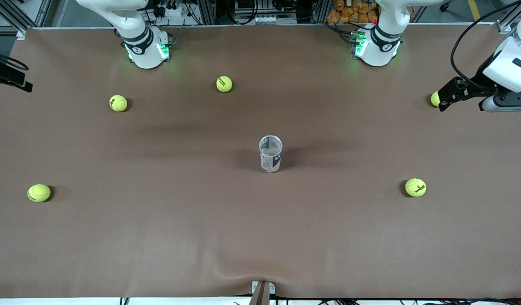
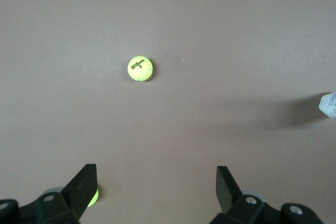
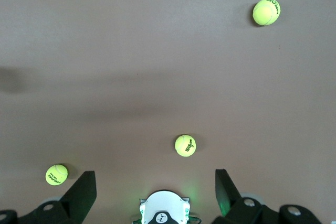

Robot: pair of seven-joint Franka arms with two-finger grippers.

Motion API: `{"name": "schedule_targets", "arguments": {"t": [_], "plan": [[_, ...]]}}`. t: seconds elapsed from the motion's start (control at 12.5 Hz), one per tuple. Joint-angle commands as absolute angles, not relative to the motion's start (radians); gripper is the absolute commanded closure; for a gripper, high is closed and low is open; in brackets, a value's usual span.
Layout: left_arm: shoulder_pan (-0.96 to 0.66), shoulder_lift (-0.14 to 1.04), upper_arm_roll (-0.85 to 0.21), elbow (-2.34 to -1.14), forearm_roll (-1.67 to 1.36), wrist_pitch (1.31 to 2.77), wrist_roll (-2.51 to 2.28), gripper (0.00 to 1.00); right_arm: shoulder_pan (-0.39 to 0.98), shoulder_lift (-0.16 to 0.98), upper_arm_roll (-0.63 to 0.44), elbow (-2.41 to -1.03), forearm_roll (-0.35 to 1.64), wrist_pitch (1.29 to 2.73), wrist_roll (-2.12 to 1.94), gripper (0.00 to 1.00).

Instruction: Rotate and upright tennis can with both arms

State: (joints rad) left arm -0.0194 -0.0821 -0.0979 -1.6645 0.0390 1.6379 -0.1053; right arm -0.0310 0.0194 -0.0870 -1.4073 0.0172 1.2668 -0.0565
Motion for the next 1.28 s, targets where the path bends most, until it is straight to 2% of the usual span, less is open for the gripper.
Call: {"name": "schedule_targets", "arguments": {"t": [0.0, 0.32, 1.2], "plan": [[-0.006, -0.084, -0.092, -1.657, 0.025, 1.652, -0.095, 0.0, -0.034, 0.023, -0.086, -1.404, 0.02, 1.262, -0.046, 0.0], [-0.006, -0.075, -0.035, -1.646, 0.012, 1.654, -0.016, 0.0, -0.035, 0.023, -0.086, -1.404, 0.02, 1.264, -0.051, 0.0], [-0.005, -0.075, -0.014, -1.646, 0.008, 1.651, -0.018, 0.0, -0.026, 0.023, -0.086, -1.404, 0.021, 1.264, -0.052, 0.0]]}}
